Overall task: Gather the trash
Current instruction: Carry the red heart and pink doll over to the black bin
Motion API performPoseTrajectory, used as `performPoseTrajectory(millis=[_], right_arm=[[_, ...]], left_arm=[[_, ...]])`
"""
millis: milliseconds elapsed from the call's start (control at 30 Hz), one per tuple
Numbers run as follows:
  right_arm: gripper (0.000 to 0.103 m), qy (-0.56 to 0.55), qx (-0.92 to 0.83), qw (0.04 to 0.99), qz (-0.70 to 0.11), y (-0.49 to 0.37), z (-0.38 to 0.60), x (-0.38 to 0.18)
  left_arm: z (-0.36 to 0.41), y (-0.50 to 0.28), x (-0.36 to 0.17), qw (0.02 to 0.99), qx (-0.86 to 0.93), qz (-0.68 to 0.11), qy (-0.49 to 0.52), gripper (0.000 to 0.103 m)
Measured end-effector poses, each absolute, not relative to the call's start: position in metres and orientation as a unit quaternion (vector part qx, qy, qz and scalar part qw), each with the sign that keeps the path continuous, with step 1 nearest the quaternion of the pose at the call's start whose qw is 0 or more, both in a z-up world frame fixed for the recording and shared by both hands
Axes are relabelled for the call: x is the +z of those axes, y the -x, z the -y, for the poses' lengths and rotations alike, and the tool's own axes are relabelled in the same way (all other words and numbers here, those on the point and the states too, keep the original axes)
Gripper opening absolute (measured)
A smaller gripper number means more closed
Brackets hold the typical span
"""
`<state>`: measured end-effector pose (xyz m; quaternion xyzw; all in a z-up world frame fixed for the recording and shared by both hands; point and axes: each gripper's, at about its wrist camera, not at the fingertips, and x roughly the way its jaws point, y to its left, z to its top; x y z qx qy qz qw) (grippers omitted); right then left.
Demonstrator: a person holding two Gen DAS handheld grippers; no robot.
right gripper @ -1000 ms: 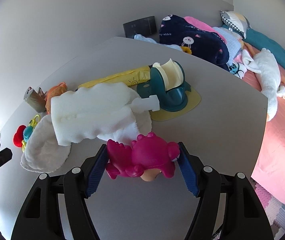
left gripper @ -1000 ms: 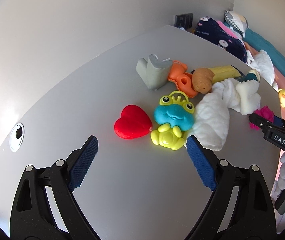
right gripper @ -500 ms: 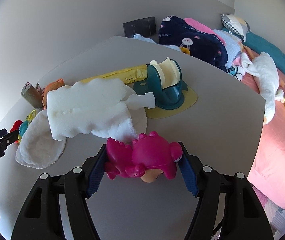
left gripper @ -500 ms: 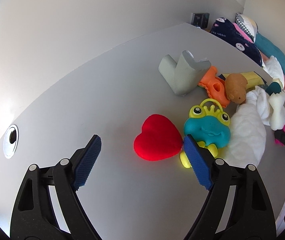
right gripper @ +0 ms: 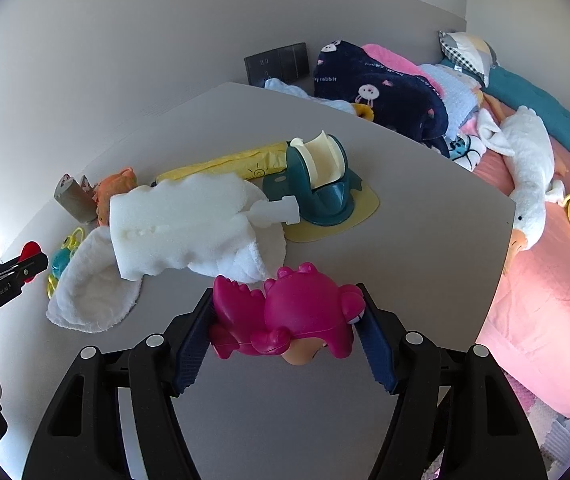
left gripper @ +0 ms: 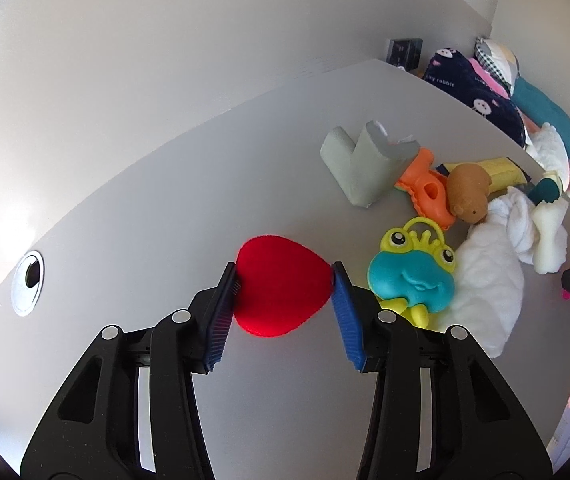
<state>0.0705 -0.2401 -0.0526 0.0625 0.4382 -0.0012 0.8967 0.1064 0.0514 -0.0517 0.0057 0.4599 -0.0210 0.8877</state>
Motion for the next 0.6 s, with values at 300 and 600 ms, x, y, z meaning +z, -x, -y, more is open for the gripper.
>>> performPoseTrajectory(millis=[300,600], right_arm=[[0.068,-0.081,0.001,0.906,-0.416,-0.053,0.256,-0.029],[0.068,-0.092,-0.010,0.909,-0.407,-0.026,0.281,-0.015]], left_arm=[[-0.017,-0.087,-0.019,0.898,-0.046,-0.437,-0.024,0.046],[0.034,-0.069,-0.011,0.896,-0.088,-0.433,-0.040,0.046]])
